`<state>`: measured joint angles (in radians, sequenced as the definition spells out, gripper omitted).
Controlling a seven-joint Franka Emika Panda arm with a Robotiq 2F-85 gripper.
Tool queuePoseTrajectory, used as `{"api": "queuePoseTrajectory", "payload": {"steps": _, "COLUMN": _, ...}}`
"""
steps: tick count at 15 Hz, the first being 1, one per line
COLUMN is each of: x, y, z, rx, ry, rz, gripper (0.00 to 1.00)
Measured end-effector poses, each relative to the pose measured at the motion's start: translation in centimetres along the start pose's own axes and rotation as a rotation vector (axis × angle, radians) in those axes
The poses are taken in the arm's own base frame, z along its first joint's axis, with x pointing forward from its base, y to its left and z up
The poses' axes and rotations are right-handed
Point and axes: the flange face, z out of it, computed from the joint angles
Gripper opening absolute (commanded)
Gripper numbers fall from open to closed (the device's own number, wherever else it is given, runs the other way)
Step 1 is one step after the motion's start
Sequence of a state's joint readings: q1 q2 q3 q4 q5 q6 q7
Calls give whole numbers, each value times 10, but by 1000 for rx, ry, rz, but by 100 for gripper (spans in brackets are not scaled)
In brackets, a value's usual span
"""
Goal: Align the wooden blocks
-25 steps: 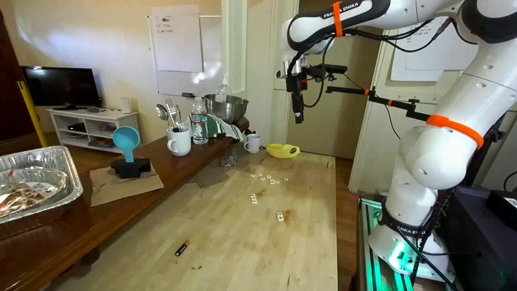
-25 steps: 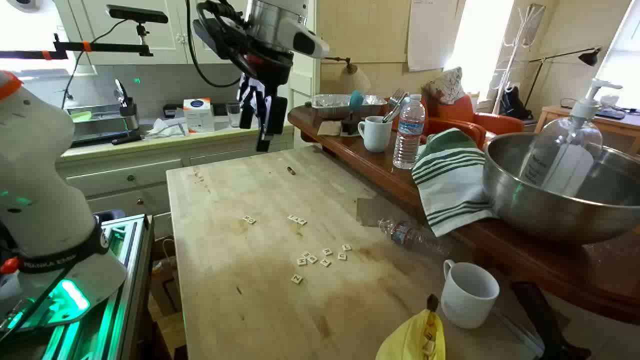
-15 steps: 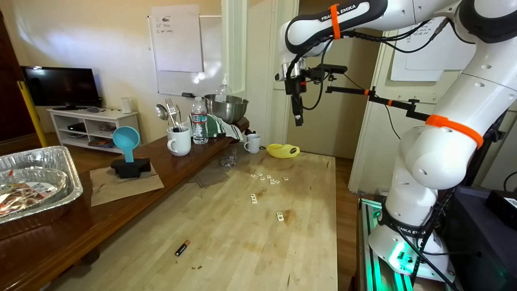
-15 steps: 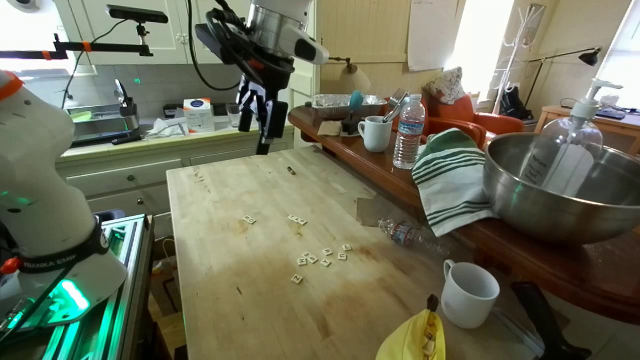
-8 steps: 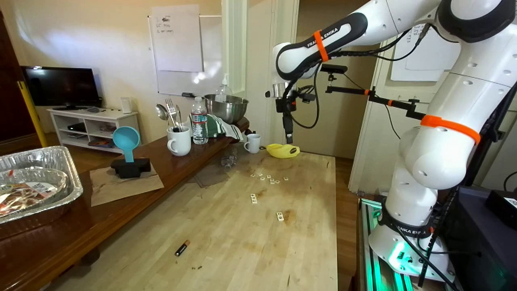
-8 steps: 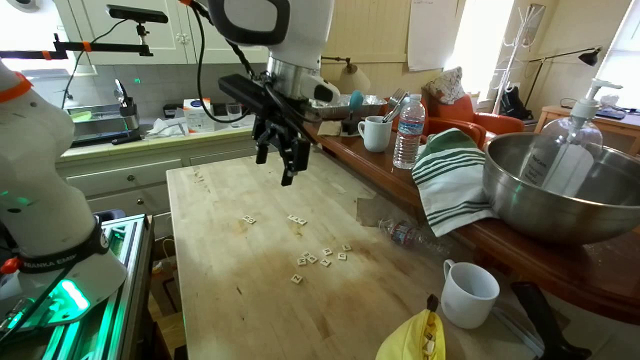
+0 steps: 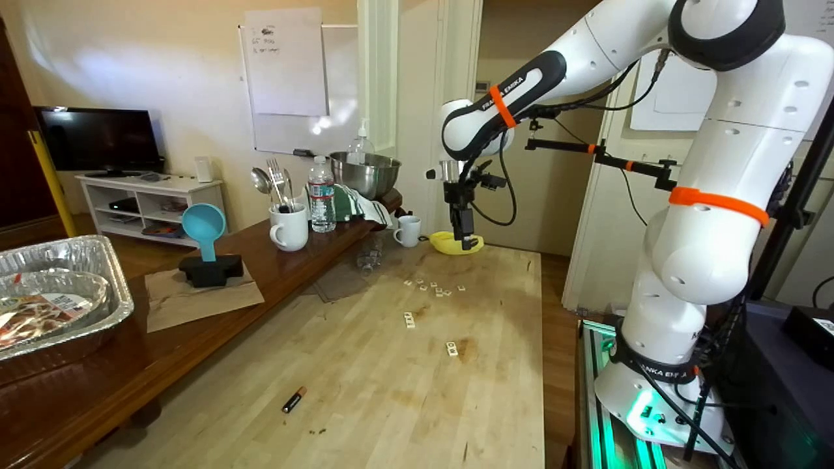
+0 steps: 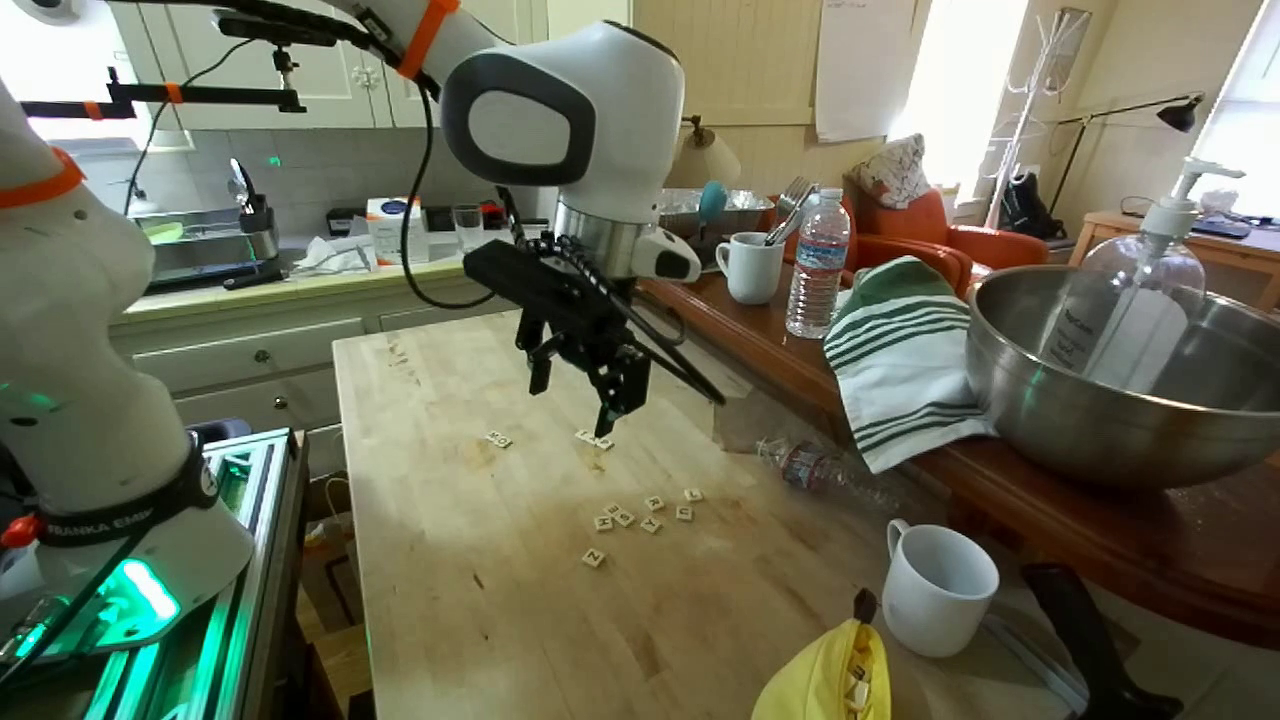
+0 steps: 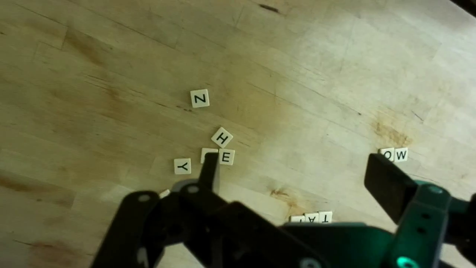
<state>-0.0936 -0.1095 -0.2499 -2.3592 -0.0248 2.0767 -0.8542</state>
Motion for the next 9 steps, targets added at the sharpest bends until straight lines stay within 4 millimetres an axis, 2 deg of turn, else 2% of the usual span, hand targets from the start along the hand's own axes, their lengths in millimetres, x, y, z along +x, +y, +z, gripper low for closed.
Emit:
{"api": "queuePoseTrajectory", "payload": {"steps": 5, "x": -1, "y": 15, "z": 24, "rx": 19, "ry": -15, "rz": -22, "gripper": 100}}
{"api": "queuePoseTrajectory", "payload": {"steps": 9, "x": 1, "y": 16, "z": 25, "rx": 19, "ry": -15, "rz": -22, "gripper": 100}}
